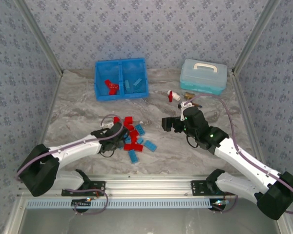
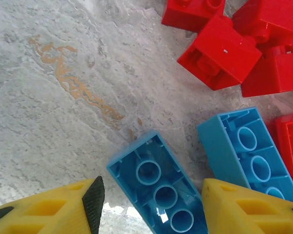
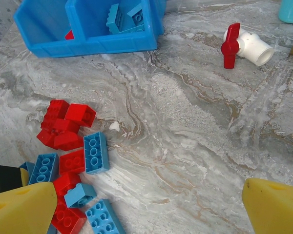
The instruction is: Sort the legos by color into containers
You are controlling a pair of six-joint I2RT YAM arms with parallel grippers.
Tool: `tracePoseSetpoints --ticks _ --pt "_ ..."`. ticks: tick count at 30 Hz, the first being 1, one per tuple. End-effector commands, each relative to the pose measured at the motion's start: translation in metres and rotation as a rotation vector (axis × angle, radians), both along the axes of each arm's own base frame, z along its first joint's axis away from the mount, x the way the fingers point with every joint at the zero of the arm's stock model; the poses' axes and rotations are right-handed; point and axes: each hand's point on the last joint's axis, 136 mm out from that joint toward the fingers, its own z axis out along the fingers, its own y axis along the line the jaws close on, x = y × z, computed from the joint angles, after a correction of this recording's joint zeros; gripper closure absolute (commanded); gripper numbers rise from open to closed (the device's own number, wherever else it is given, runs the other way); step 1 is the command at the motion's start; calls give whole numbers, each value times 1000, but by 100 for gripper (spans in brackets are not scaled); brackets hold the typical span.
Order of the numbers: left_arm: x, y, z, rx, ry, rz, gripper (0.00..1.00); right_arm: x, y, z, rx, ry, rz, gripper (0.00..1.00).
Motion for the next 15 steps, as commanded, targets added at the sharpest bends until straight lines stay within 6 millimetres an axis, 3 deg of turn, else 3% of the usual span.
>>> tracePoseSetpoints --ticks 1,5,11,15 --pt "1 -3 -7 -11 17 3 43 -1 1 9 17 2 -4 0" --pt "-3 1 -18 3 41 20 46 -1 2 11 25 -3 -4 0" --pt "-8 4 -28 25 73 18 65 -1 1 8 17 0 -5 0" --pt "-2 3 -7 17 36 8 74 -1 1 10 20 0 -10 0"
